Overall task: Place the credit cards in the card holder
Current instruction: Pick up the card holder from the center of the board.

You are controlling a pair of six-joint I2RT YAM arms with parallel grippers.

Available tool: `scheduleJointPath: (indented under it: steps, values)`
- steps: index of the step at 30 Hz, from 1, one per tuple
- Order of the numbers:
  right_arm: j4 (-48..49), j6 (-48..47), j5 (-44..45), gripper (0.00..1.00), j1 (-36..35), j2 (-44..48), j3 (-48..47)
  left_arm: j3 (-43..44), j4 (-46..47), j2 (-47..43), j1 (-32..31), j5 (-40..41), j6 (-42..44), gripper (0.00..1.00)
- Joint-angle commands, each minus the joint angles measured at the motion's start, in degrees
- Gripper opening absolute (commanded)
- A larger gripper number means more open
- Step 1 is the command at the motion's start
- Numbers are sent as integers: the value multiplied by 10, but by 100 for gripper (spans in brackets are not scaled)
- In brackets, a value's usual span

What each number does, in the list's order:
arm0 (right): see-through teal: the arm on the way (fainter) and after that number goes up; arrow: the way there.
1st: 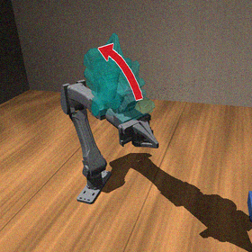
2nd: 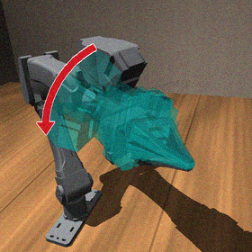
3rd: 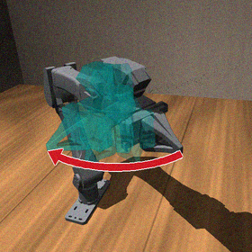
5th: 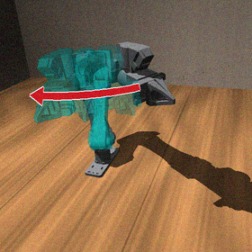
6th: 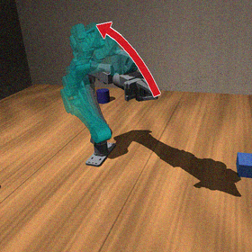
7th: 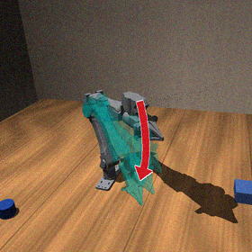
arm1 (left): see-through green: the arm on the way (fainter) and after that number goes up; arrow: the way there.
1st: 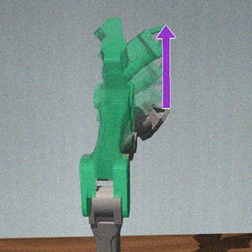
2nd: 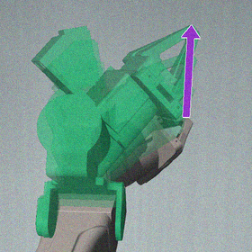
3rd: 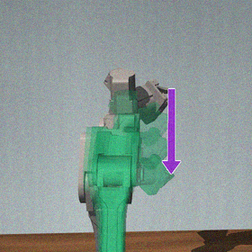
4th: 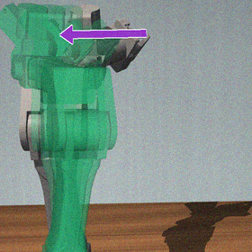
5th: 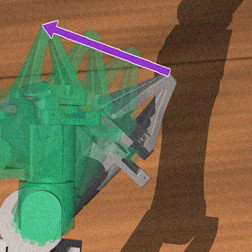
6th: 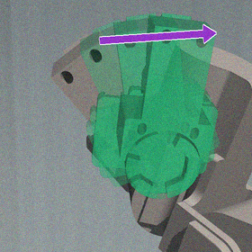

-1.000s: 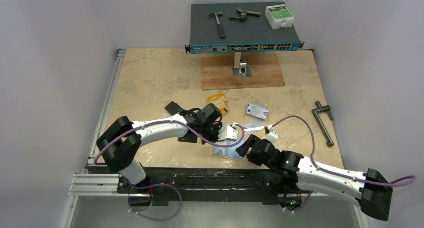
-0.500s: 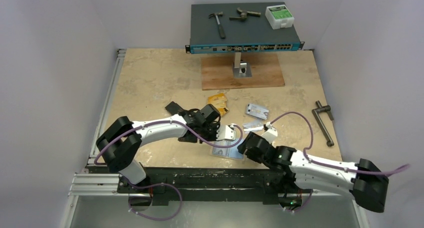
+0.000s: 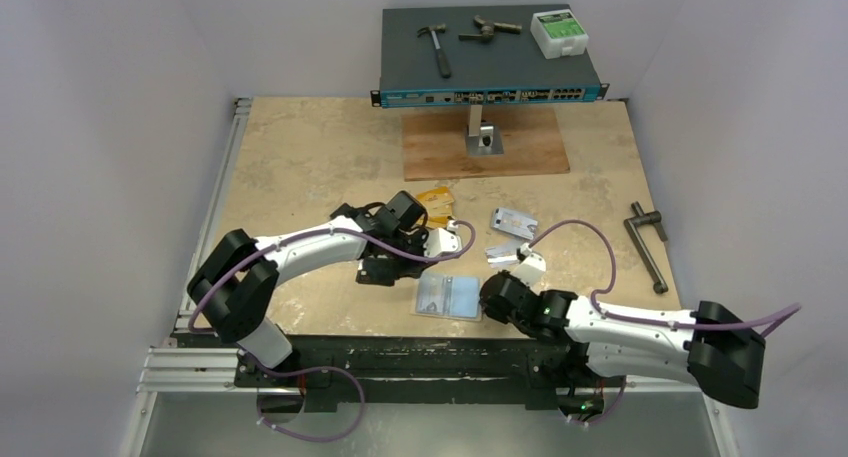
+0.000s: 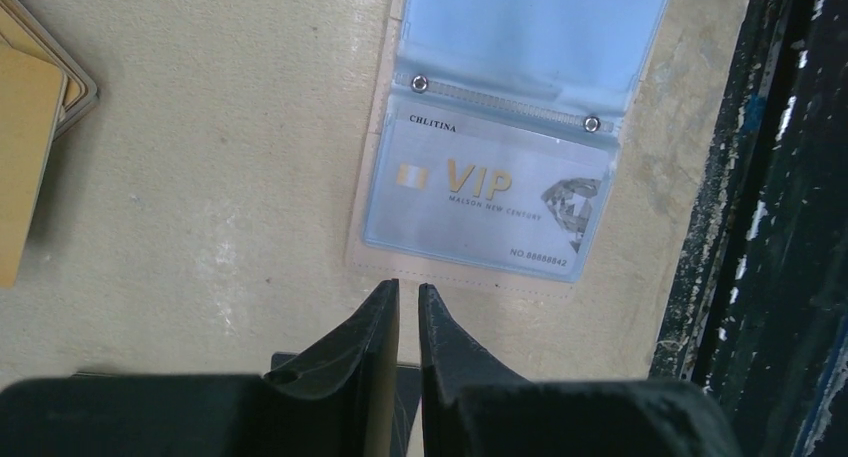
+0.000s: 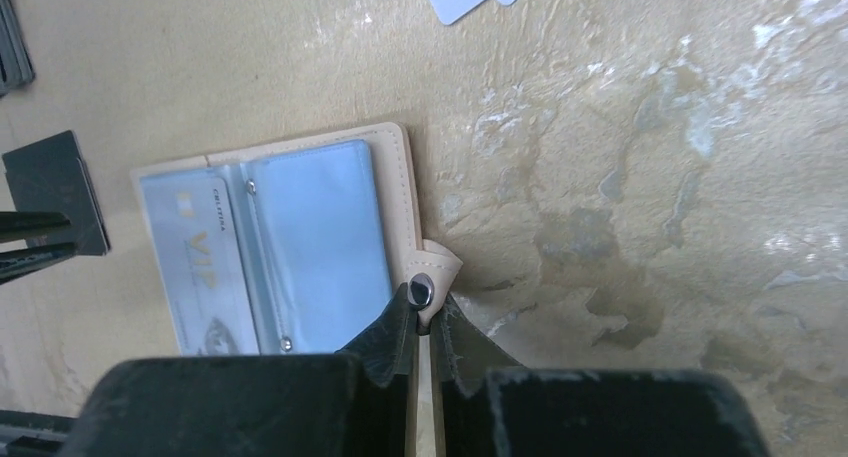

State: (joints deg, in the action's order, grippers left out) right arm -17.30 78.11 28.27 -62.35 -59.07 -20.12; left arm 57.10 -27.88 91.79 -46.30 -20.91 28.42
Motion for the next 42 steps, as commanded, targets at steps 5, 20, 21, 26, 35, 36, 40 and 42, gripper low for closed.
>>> scheduleJointPath:
  steps: [5, 20, 21, 26, 35, 36, 40, 42]
  values:
    - [-52, -108, 70, 0, -4, 124, -69, 42, -5, -51, 55, -88, -74, 12]
    - [-76, -295, -6, 0, -8, 117, -286, 30, 102, -54, 149, -136, -199, 13]
    - [-78, -302, -11, 0, -9, 109, -306, 27, 115, -53, 149, -139, -212, 13]
    - [-69, -328, -43, 0, -12, 77, -401, 21, 168, -34, 167, -177, -295, 14]
    - [14, -340, -77, 0, -19, 65, -477, -57, 461, 21, 194, -360, -615, 15]
    - [24, -340, -77, 0, -19, 63, -476, -74, 563, 24, 194, -377, -693, 16]
    - [80, -338, -79, 0, -19, 61, -465, -136, 870, 47, 172, -404, -919, 17]
    - [98, -338, -88, 0, -19, 51, -471, -145, 979, 65, 155, -397, -999, 18]
